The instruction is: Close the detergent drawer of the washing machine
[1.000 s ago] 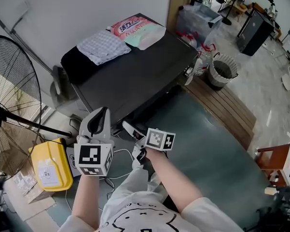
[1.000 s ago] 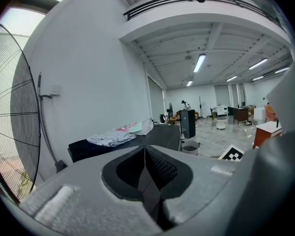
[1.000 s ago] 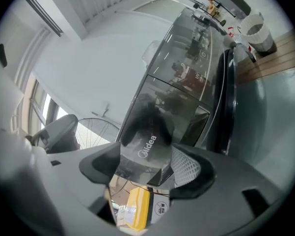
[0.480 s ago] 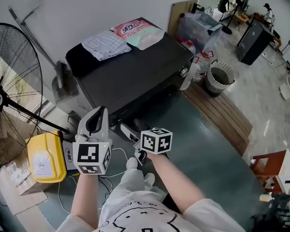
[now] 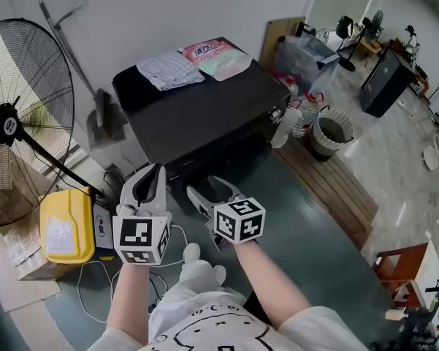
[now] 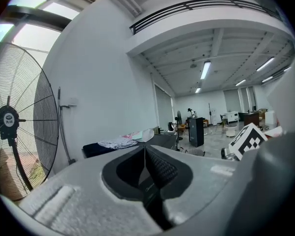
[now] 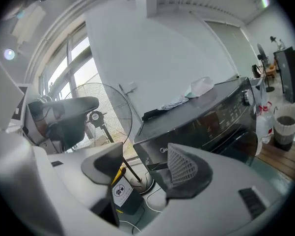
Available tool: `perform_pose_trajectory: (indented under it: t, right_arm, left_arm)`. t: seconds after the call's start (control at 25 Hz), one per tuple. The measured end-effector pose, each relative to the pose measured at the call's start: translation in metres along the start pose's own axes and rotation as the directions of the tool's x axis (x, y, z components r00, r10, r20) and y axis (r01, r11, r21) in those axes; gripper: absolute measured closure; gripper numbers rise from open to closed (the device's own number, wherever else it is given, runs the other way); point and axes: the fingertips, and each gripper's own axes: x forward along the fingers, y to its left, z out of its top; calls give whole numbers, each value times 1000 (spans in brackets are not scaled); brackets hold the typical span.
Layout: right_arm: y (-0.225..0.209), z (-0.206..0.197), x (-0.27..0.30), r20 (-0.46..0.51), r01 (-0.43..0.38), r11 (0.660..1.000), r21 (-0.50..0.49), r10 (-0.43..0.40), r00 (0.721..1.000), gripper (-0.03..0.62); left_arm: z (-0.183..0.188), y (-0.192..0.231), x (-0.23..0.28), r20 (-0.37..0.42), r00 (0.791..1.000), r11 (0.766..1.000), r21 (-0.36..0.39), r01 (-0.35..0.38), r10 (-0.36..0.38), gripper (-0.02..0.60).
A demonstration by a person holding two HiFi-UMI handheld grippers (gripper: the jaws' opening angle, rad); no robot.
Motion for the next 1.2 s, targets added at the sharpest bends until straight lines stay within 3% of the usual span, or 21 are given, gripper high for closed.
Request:
perform_pose_trajectory:
  t: [0.16, 0.24, 0.32, 0.6, 0.8, 1.2]
  right_arm:
    - [3, 20, -15, 56, 33, 998, -53, -30, 998, 363]
    - [3, 30, -24, 83, 72, 994, -85, -65, 994, 448]
    - [5, 41, -32, 111, 105, 987, -120, -92, 990, 599]
    - [30, 76, -56, 205, 165, 950, -265, -112, 972, 599]
    - [57, 103, -76, 275, 231, 896, -379, -130, 953, 599]
    - [106, 142, -116, 398, 315, 860, -401, -146, 906, 599]
  left_arm:
    - [5, 1, -9, 15, 1000, 1000, 3, -7, 7, 563]
    - [10, 2, -13, 24, 1000, 1000, 7, -9, 9, 563]
    - [14, 5, -15, 35, 999, 1000, 5, -11, 11, 563]
    - [26, 10, -17, 72, 997, 1000, 3, 20, -20, 563]
    - [44, 14, -23, 114, 992, 999, 13, 51, -52, 563]
    - [74, 19, -43, 178, 977, 993, 39, 111, -116, 563]
